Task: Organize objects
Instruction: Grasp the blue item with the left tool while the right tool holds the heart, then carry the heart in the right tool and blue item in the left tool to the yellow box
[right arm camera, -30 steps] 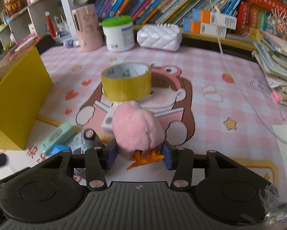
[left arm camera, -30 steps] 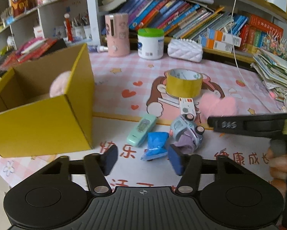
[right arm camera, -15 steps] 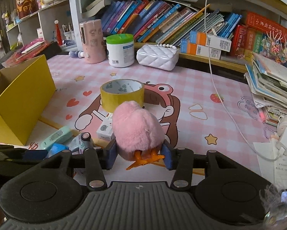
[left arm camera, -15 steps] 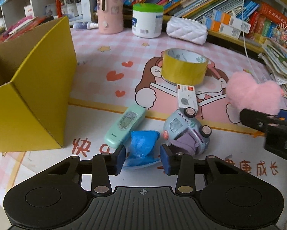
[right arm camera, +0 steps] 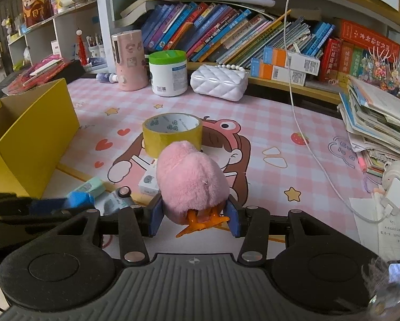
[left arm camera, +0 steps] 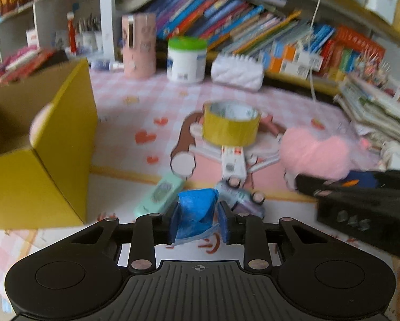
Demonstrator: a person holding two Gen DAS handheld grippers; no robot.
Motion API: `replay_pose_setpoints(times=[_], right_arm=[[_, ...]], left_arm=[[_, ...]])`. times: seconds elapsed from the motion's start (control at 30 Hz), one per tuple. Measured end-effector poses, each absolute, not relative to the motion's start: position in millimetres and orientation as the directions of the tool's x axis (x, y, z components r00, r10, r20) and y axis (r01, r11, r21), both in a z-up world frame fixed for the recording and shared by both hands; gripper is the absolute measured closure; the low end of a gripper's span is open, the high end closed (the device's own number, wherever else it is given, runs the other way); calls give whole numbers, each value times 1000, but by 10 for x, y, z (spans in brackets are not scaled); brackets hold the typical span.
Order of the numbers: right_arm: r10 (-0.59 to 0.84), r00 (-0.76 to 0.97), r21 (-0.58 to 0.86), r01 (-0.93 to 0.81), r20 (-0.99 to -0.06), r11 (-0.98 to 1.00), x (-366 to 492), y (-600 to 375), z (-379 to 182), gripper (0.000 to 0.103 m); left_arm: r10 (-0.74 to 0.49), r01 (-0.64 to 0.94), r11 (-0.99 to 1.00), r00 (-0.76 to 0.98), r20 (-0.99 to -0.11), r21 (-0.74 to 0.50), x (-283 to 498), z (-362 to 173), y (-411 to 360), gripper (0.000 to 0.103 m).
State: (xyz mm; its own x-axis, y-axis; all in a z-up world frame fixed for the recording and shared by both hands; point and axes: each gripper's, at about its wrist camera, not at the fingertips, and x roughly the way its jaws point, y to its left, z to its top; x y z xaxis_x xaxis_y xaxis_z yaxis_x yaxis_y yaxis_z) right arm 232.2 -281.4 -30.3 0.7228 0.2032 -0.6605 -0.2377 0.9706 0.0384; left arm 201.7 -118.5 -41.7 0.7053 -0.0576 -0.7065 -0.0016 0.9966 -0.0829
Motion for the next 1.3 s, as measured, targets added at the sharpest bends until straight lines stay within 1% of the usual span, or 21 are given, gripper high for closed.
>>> replay_pose_setpoints(times=[0.13, 0.5, 0.83, 1.1, 1.3], right_arm=[[203, 725, 32, -242, -658, 970, 2242, -2732, -278, 58], [189, 730, -7, -256, -656, 967, 1879, -2380, -202, 58], [197, 725, -17, -276, -660, 961, 1431, -1864, -126, 58], [235, 700, -24, -338, -675, 941, 1032, -1335, -142, 58], [259, 689, -14, -363, -677, 931, 796, -993, -156, 58]], left_arm=[[-51, -6, 997, 735, -676, -81, 1888, -305, -1127, 75], [-39, -28, 995, 763, -645, -93, 1472, -221, -784, 75], [-33, -54, 992, 768, -640, -116, 1006, -191, -262, 75], [5, -113, 986, 762, -647, -126, 603, -197, 230, 75], [36, -141, 984, 758, -651, -109, 362, -195, 509, 75]])
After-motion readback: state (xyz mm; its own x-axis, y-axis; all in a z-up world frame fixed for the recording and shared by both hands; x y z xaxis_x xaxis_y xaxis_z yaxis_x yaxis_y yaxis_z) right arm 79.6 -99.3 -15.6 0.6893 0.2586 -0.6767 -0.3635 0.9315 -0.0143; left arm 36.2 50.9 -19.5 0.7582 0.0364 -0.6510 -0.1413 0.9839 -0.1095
